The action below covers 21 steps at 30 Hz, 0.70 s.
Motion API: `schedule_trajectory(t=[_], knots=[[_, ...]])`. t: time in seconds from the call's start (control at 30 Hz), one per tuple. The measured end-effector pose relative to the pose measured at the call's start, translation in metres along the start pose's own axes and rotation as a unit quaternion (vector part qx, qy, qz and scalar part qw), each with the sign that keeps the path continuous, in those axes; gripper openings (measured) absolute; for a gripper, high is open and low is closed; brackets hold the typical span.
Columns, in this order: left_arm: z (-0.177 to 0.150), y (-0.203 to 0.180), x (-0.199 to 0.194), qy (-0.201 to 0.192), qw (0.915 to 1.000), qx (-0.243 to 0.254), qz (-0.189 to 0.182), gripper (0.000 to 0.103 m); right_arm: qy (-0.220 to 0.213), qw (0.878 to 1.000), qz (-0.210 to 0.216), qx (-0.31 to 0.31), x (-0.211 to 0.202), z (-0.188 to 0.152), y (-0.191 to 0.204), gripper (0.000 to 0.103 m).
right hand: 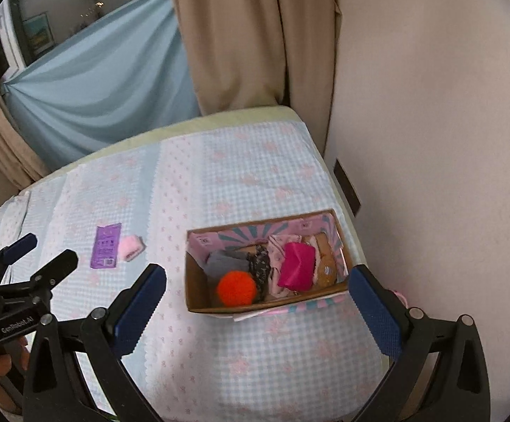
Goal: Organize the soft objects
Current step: 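Open both tools and lift them away from the box, then grasp the purple packet with the left tool while the right tool grasps the pink wristband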
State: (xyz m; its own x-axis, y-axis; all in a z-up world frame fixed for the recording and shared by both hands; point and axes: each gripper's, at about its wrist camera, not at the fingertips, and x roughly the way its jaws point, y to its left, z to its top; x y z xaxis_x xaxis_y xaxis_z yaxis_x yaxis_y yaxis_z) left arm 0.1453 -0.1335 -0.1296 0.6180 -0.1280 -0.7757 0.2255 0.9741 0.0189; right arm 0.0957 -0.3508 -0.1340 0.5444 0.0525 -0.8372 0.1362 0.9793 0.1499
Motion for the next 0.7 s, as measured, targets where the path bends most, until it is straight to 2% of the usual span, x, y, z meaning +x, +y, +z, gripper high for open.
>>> schedule_trajectory(t=[0.4,0.7], knots=[[-0.012,0.041,-0.05,-0.015,0.9975,-0.056,0.041,0.103,-0.05,0.997,0.04,-0.038,-0.027,0.005,0.031,0.103],[-0.023,0.104,-0.047,-0.01,0.9949,-0.088,0.047,0.103,-0.06,0.992,0.077,-0.082,-0.016,0.004,0.093,0.103]])
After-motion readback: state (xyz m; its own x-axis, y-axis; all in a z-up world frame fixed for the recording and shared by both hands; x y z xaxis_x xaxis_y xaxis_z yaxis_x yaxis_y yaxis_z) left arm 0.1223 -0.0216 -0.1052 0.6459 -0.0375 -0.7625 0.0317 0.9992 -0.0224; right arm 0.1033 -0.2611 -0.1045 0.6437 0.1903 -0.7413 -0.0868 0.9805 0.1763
